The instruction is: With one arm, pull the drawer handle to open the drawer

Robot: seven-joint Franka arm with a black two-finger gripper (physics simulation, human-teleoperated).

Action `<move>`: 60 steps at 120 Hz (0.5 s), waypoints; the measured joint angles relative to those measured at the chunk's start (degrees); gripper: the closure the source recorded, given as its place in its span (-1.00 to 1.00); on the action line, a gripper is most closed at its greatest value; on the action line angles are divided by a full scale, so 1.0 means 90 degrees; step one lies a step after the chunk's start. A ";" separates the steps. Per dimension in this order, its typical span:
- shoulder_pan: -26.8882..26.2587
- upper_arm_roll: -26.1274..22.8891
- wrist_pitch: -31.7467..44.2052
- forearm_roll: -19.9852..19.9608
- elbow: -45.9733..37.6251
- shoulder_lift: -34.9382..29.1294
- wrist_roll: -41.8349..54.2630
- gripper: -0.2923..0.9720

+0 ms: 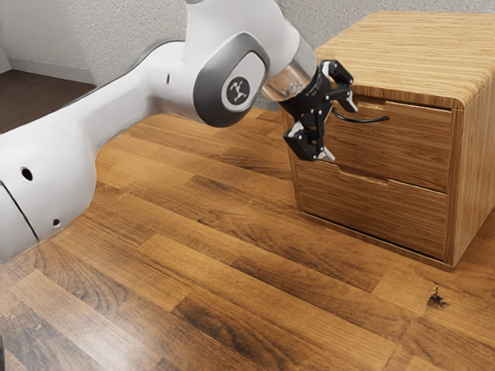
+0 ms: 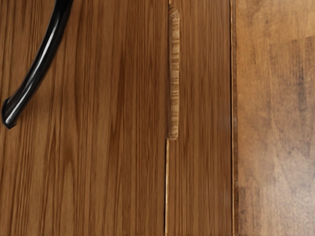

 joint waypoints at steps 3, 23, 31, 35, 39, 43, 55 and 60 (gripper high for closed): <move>0.0002 0.0003 0.0000 0.0001 -0.0004 0.0003 -0.0006 -0.54; -0.0008 0.0018 -0.0001 -0.0005 -0.0150 0.0007 -0.0042 -0.54; -0.0018 0.0019 0.0001 -0.0007 -0.0193 0.0007 -0.0054 -0.54; -0.0023 0.0019 0.0001 -0.0008 -0.0202 0.0007 -0.0060 -0.54; -0.0022 0.0017 0.0001 -0.0007 -0.0218 0.0003 -0.0065 -0.54; -0.0022 0.0017 -0.0007 -0.0007 -0.0229 -0.0004 -0.0070 -0.52; -0.0027 0.0020 -0.0149 -0.0009 -0.0242 -0.0069 -0.0081 -0.35; -0.0028 0.0020 -0.0227 -0.0008 -0.0241 -0.0105 -0.0086 -0.27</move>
